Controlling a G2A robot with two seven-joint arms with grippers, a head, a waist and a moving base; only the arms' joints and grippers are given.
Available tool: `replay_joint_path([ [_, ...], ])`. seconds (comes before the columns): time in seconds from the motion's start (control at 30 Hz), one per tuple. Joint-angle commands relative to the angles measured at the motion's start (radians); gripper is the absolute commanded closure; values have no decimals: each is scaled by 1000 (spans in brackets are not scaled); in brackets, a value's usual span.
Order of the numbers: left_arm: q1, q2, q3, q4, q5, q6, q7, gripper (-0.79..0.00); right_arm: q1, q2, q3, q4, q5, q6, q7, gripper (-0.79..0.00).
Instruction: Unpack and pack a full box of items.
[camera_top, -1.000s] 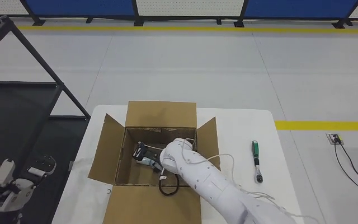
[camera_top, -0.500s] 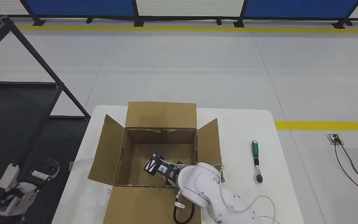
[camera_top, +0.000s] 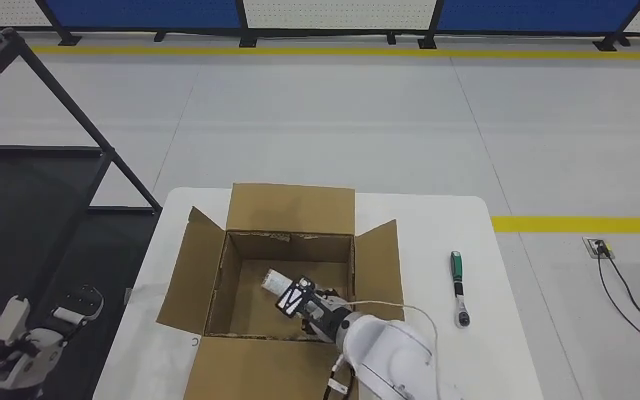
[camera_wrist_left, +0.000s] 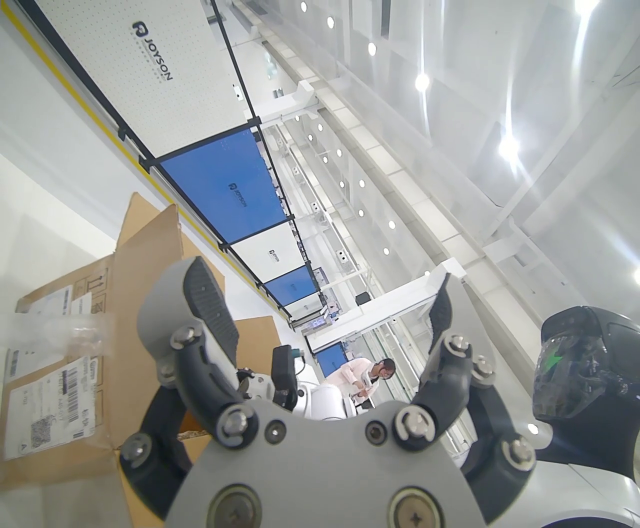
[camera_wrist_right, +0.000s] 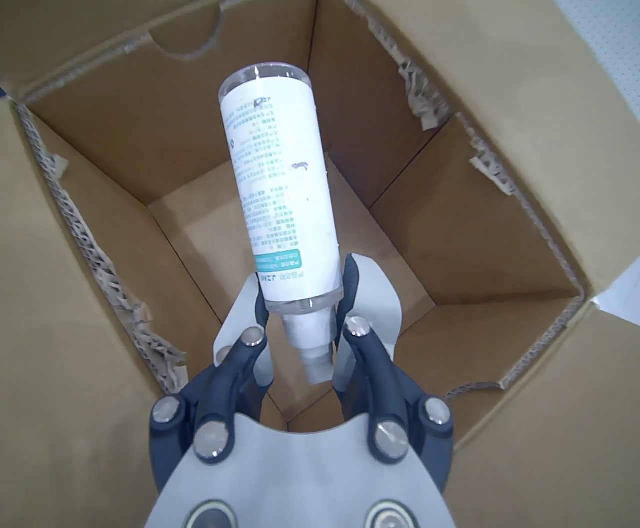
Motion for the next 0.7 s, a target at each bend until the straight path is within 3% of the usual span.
replay_joint_path([
  [0.0,-3,0,5,0,2,4,-3,-785,-42,6,19,-50,-6,0,-38,0],
  [0.33,-18,-2,15,-9,5,10,-22,-785,-367,49,111,-334,-165,35,-287,0],
  [0.67,-30,-3,-2,-7,2,19,-22,-785,-376,51,112,-340,-180,40,-289,0],
])
